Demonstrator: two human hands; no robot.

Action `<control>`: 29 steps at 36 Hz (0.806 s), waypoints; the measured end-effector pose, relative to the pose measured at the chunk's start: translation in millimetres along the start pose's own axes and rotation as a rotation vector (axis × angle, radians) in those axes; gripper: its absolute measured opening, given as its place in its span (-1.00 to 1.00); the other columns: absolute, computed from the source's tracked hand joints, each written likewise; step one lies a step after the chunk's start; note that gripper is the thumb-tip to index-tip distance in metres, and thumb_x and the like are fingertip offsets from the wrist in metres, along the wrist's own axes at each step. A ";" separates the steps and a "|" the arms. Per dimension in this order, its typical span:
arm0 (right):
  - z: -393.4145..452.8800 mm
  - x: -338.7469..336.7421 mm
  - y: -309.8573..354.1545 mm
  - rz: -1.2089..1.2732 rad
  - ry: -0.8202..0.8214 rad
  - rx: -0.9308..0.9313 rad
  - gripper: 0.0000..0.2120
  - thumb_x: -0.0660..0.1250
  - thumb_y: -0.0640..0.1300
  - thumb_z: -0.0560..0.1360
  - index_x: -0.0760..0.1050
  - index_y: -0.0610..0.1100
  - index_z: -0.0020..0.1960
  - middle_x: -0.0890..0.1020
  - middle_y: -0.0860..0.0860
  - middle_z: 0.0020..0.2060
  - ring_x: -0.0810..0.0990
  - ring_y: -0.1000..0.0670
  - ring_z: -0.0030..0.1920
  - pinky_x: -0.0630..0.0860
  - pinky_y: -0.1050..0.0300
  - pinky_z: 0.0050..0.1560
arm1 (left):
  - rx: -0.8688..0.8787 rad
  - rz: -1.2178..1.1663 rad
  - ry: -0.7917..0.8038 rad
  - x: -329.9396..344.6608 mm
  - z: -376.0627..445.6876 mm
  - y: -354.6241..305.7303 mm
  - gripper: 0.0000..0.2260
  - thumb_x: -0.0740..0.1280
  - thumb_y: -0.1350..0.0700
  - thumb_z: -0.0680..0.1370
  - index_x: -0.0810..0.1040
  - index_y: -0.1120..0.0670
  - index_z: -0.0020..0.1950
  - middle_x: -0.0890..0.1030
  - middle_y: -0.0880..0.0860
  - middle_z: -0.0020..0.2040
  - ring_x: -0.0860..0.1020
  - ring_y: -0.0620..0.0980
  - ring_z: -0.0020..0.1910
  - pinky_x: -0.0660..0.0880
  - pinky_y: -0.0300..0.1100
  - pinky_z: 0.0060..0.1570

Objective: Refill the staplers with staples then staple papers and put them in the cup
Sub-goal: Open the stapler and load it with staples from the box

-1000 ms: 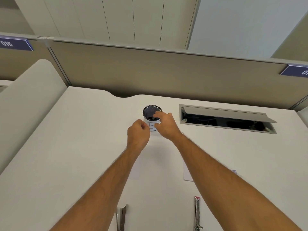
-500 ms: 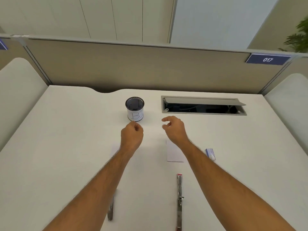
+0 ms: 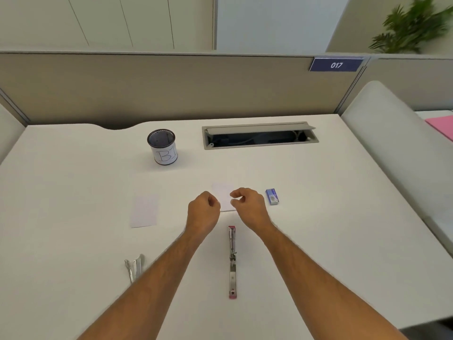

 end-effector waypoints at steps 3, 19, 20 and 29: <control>-14.4 1.9 -12.1 -0.008 0.024 0.034 -0.79 0.35 -0.24 0.54 0.66 -0.12 0.13 0.67 0.07 0.00 0.60 0.10 -0.05 0.41 0.43 -0.13 | -0.022 0.018 0.032 11.3 -12.1 6.0 -0.91 0.29 0.21 0.58 0.59 0.12 -0.03 0.62 -0.04 -0.16 0.54 -0.07 -0.21 0.42 -0.26 -0.30; -66.7 20.1 -57.6 -0.055 0.124 0.261 -0.87 0.33 -0.35 0.52 0.65 -0.24 -0.10 0.71 -0.12 -0.21 0.73 -0.09 -0.25 0.72 -0.07 -0.14 | -0.158 0.088 0.196 51.7 -55.6 41.6 -0.92 0.33 0.33 0.50 0.61 0.21 -0.08 0.69 0.17 -0.12 0.70 0.18 -0.11 0.65 0.08 -0.09; -68.3 20.9 -57.1 -0.046 0.128 0.265 -0.85 0.32 -0.37 0.51 0.65 -0.25 -0.11 0.71 -0.13 -0.22 0.74 -0.10 -0.25 0.72 -0.07 -0.15 | -0.159 0.083 0.193 52.2 -56.1 41.5 -0.91 0.33 0.34 0.50 0.61 0.22 -0.09 0.69 0.17 -0.12 0.70 0.20 -0.10 0.67 0.10 -0.07; -77.2 23.4 -57.4 -0.031 0.136 0.265 -0.82 0.29 -0.40 0.49 0.66 -0.25 -0.09 0.71 -0.15 -0.18 0.73 -0.14 -0.17 0.70 -0.09 -0.09 | -0.171 0.068 0.185 57.1 -64.0 43.6 -0.92 0.36 0.34 0.48 0.61 0.19 -0.10 0.69 0.15 -0.14 0.70 0.18 -0.10 0.67 0.13 -0.07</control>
Point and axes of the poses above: each hand's wrist, its own z-axis towards the middle knuckle, its own x-axis out of the palm, y = z × x, the point moved 6 cm from there along z, towards the middle knuckle
